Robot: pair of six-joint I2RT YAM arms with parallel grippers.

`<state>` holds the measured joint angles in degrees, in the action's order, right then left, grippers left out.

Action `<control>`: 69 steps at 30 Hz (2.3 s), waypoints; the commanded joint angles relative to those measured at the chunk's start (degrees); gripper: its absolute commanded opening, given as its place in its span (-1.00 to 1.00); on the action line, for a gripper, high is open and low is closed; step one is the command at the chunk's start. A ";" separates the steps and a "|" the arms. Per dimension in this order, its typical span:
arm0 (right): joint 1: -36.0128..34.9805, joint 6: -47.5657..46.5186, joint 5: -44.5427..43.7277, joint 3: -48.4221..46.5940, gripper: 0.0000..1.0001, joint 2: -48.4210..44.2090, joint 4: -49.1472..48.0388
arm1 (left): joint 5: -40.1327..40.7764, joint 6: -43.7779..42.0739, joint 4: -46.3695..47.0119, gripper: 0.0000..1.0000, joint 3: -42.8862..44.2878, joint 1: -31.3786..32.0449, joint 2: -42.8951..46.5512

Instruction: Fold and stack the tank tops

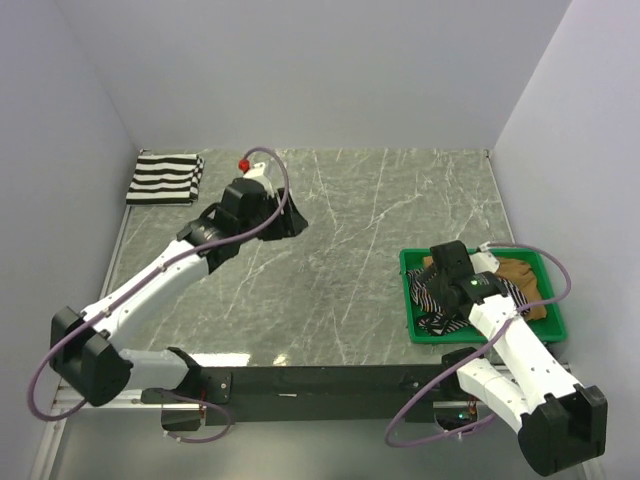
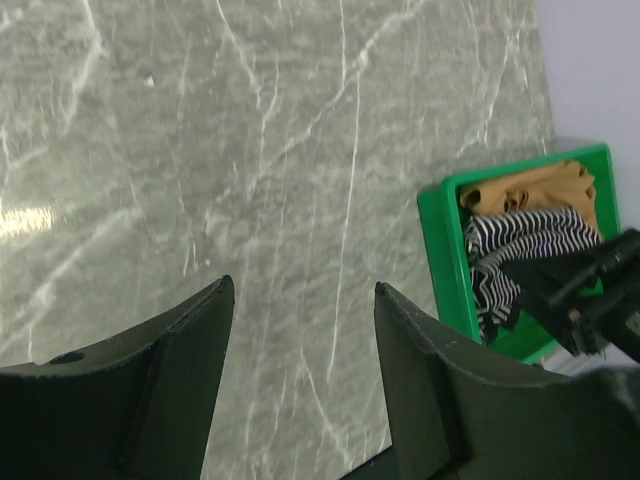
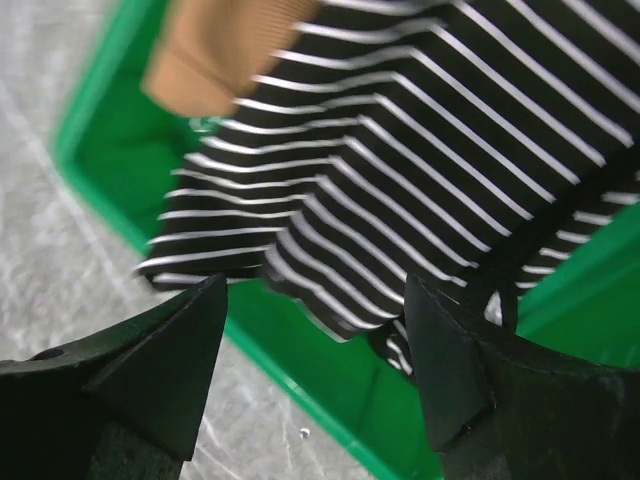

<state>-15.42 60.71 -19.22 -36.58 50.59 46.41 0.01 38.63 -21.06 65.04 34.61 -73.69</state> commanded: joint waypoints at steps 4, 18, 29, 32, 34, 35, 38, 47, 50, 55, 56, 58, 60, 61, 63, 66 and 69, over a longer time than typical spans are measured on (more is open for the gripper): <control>0.83 10.39 -1.70 5.37 0.57 0.38 -2.89 | 0.43 -0.48 2.25 0.28 -5.09 2.13 7.86; 1.36 5.93 -9.34 -6.28 -1.00 -4.78 6.39 | -0.10 -2.42 0.23 0.28 -5.19 2.22 11.64; -1.18 -21.57 10.77 -56.65 -1.00 12.74 -7.39 | 4.30 -3.83 -4.68 0.40 8.43 -1.03 11.12; -10.40 -27.65 5.70 -83.26 -1.00 28.04 -3.45 | 0.45 -3.65 -5.57 0.40 13.09 -7.43 10.67; -14.63 -30.02 6.38 -96.34 -1.00 38.50 0.16 | -2.37 -3.48 -6.45 0.39 16.07 -13.04 10.41; -15.42 -30.29 7.00 -105.80 -1.00 41.14 0.95 | -4.21 -3.56 -6.89 0.39 16.96 -14.73 10.24; -18.76 -30.39 8.23 -102.26 -1.00 43.46 -0.96 | -5.63 -4.09 -8.56 0.38 18.99 -19.05 10.14; -24.20 -18.97 11.76 -24.17 -0.23 17.28 -35.15 | -10.73 0.39 -2.15 0.33 1.88 -20.81 14.71; -27.02 -15.01 7.81 -10.85 -0.04 12.18 -37.62 | -12.75 2.93 3.28 0.29 -10.16 -20.81 16.12; -31.95 -14.65 -1.14 -9.03 -0.02 12.77 -30.08 | -13.63 7.94 10.67 0.18 -25.28 -20.81 16.21; -32.56 -14.74 -1.86 -11.04 -0.02 13.65 -28.59 | -14.59 8.47 11.91 0.17 -26.35 -20.81 15.69; -35.46 -14.83 -5.79 -12.90 -0.02 16.46 -25.15 | -16.35 10.05 15.25 0.11 -28.55 -20.20 14.11; -36.96 -15.62 -6.96 -14.39 -0.02 19.70 -25.40 | -16.19 10.84 17.01 0.08 -29.17 -18.80 12.88; -37.14 -16.14 -7.23 -14.83 -0.02 21.29 -25.32 | -15.83 10.94 17.28 0.06 -29.35 -17.22 11.57; -37.14 -17.63 -8.63 -17.11 -0.04 26.63 -24.97 | -15.13 11.20 18.07 0.03 -29.61 -15.81 10.50; -37.05 -20.45 -11.36 -22.64 -0.04 35.24 -23.31 | -14.78 12.08 19.38 0.02 -30.14 -14.40 9.36; -37.05 -23.26 -13.64 -30.73 -0.03 43.33 -21.11 | -14.69 12.26 19.65 0.01 -29.97 -14.13 9.27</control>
<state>-52.47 40.75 -27.00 -60.95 88.77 23.27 -14.15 49.50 -5.76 34.98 20.23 -64.53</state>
